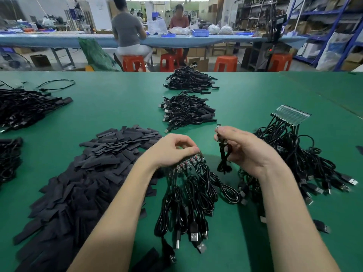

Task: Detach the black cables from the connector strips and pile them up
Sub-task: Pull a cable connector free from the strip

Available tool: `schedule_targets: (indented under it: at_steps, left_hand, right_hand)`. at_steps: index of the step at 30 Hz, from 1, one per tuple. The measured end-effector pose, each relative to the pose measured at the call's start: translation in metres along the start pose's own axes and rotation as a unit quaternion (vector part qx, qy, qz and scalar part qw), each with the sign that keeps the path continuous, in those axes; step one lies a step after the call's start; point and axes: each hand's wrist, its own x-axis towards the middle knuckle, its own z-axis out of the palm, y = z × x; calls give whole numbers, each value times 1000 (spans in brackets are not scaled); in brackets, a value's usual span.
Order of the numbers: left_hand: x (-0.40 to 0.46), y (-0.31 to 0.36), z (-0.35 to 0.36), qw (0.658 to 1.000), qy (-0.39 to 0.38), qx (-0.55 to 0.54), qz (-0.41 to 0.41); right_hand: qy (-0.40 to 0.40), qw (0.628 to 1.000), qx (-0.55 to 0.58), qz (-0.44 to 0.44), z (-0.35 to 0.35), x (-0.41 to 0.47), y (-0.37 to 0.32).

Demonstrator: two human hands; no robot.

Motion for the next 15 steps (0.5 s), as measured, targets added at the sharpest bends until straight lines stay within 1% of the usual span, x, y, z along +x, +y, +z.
schedule_targets:
  at_steps: [1,2,3,4,5,7,9,11,13,15]
  left_hand:
    - [0,0,5,998,36,55,-7]
    - [-1,3,11,993,89,76,-4]
    - [-1,8,17,988,145,53,10]
    - [-1,13,23,982,188,-11,26]
    - [0,19,30,974,199,-100,38]
    - [2,31,43,949,151,-273,44]
    - [3,35,55,919,116,-375,44]
    - [3,31,60,904,117,-409,41]
    - [2,28,62,891,115,-438,24]
    - [-1,26,62,878,102,-467,3]
  right_hand:
    - [25,999,-17,-24,1,-2,-5]
    - [55,997,-36,-45,2,-3,-8]
    - [87,993,-54,-63,6,-4,-9]
    - [115,988,-68,-82,9,-3,-10]
    - [138,982,-75,-101,14,-3,-10]
    - [161,976,-77,-127,24,-1,-7]
    - [177,973,-66,-136,32,0,-5]
    - [184,973,-61,-125,36,-1,-4]
    - [184,977,-55,-89,35,-1,-4]
    - [187,978,-75,-60,33,-2,-4]
